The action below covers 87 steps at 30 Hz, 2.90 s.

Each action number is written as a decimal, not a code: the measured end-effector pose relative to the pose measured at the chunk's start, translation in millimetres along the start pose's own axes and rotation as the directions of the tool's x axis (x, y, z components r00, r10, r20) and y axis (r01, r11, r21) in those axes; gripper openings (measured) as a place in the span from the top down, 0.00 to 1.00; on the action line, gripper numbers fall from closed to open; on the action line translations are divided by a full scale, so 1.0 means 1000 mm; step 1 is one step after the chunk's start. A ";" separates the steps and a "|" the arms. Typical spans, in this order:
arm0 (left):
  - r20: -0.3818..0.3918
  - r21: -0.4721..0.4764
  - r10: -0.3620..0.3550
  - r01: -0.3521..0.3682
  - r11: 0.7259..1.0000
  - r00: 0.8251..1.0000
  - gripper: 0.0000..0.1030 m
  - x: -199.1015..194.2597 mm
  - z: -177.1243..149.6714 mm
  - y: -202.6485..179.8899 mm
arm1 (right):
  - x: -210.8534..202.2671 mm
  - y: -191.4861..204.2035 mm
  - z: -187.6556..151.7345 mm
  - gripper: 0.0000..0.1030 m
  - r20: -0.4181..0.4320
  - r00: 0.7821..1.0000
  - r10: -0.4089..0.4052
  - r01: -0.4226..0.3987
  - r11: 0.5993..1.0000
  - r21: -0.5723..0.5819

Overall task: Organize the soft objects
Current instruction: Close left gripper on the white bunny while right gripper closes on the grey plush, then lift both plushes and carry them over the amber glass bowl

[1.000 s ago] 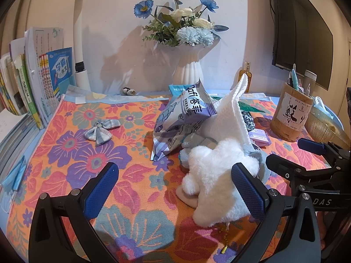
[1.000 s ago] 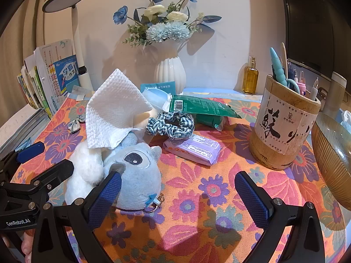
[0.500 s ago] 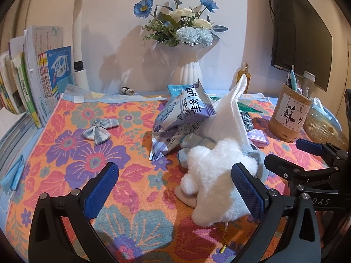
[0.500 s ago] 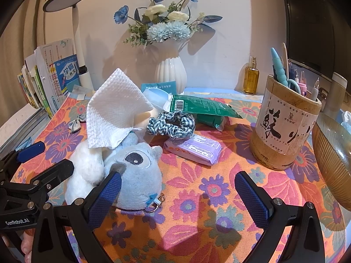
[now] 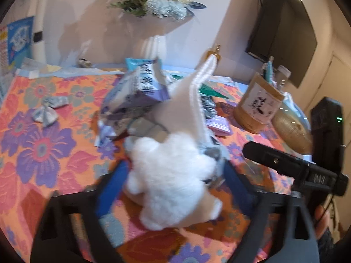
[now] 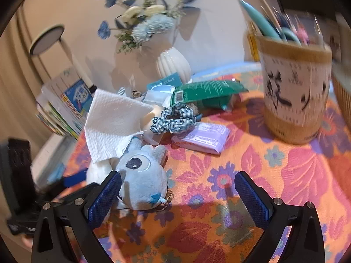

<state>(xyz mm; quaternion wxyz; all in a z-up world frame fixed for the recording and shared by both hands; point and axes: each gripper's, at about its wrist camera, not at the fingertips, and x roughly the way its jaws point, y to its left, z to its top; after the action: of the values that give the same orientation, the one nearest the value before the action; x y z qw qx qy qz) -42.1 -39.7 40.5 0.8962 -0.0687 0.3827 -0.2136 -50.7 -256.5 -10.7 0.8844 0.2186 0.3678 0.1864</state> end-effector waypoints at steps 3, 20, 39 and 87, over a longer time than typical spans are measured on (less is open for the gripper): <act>0.015 -0.048 -0.038 0.038 0.998 0.999 0.42 -0.007 -0.004 0.012 | 0.005 -0.011 0.001 0.00 -0.042 0.996 0.083 -0.081 0.995 0.066; 0.019 -0.134 -0.036 0.038 0.990 0.999 0.46 -0.033 -0.009 0.050 | 0.055 0.062 -0.002 0.38 -0.194 0.979 0.061 -0.083 0.991 -0.106; -0.041 -0.095 -0.030 0.026 0.995 0.999 0.22 -0.002 -0.019 0.021 | -0.032 -0.002 -0.032 0.02 -0.329 0.944 0.012 0.032 0.991 0.129; 0.064 0.265 -0.265 0.240 0.934 0.962 0.53 0.024 0.166 -0.274 | -0.277 -0.103 0.110 0.36 0.375 0.800 -0.468 0.419 0.884 0.208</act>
<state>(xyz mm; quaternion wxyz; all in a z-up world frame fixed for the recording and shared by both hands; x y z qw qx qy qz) 1.2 -303.5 219.5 0.8804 -0.0121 0.2953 -0.3708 -136.1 -505.6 162.6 0.9468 0.2111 0.2223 -0.0982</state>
